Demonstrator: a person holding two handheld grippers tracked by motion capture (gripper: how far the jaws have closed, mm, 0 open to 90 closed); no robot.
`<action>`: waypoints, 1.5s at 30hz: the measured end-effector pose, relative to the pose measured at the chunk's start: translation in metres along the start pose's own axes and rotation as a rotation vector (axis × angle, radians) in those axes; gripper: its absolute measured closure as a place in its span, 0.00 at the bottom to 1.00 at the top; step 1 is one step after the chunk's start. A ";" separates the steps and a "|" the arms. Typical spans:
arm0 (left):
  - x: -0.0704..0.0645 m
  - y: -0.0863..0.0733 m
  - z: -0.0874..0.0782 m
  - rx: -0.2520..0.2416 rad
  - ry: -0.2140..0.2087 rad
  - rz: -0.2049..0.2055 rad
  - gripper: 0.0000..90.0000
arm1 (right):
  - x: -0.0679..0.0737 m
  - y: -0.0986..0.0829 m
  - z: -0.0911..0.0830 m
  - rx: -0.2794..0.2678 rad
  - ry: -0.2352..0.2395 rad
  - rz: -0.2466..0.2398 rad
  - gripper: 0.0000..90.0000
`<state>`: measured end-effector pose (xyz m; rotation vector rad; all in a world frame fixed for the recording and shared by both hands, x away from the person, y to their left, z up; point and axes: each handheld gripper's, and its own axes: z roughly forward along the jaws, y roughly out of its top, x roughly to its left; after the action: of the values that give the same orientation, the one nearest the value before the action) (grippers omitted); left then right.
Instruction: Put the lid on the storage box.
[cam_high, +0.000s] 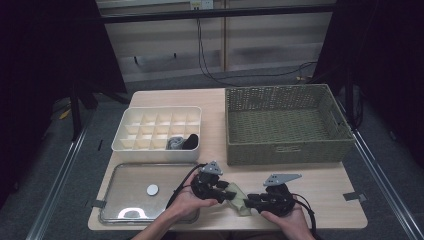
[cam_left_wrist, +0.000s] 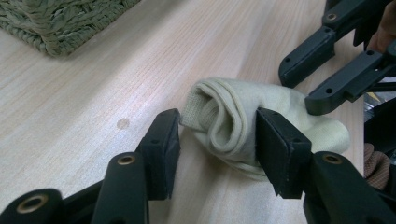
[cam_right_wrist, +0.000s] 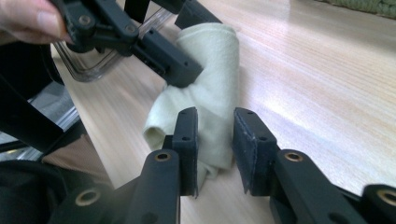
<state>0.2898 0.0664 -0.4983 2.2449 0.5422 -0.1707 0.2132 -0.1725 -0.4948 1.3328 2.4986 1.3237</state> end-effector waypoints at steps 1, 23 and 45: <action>0.000 0.000 0.000 0.004 0.008 -0.001 0.51 | 0.000 0.000 0.001 0.003 0.000 0.000 0.82; -0.012 -0.002 0.004 0.051 -0.138 -0.027 0.58 | 0.012 -0.004 0.008 0.006 -0.048 -0.039 0.87; -0.010 0.010 -0.011 -0.011 -0.098 -0.008 0.77 | 0.002 0.004 0.007 -0.037 -0.024 -0.025 0.79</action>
<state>0.2840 0.0656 -0.4814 2.2114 0.4984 -0.2794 0.2168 -0.1658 -0.4960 1.2976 2.4552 1.3340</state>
